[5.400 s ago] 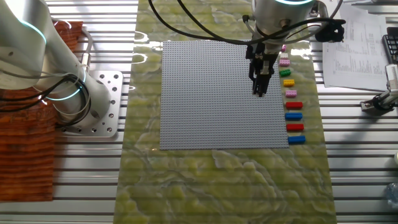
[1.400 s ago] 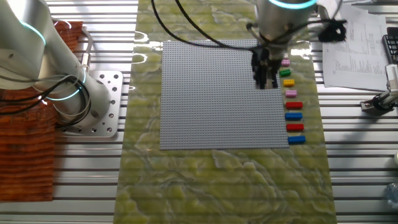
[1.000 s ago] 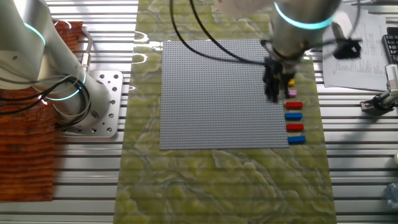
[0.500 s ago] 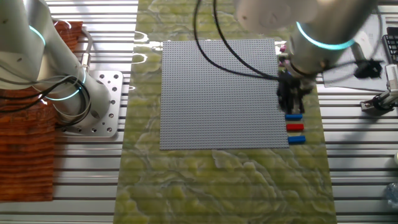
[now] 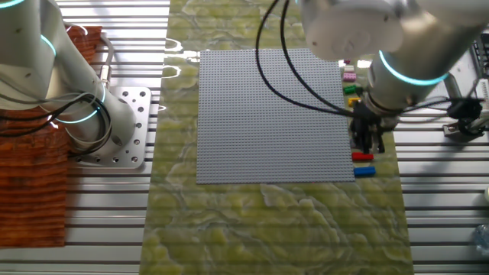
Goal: Stack small Lego blocks one on top of the other
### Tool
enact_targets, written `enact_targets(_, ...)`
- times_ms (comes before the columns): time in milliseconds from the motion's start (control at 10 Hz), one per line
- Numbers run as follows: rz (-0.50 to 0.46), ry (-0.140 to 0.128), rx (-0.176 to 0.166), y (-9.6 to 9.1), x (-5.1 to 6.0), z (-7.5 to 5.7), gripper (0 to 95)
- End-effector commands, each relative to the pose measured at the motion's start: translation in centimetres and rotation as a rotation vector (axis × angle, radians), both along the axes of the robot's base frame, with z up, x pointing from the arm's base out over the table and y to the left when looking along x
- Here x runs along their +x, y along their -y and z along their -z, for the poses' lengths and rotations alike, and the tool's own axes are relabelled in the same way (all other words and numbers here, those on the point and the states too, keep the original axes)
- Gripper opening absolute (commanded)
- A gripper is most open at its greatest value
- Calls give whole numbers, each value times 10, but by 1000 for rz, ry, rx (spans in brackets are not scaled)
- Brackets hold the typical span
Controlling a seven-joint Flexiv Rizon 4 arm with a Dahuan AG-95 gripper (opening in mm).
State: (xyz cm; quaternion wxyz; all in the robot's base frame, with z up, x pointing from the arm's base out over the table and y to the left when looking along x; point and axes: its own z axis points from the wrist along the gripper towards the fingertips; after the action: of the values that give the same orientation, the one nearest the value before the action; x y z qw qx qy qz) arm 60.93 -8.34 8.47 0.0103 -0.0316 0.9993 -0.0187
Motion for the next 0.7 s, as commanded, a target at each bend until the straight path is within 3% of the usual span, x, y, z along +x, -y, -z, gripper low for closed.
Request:
enact_targets(100,-7,7,1,3,3,3,0)
enact_targets(700,-41,-4,28,0,14,-8,0)
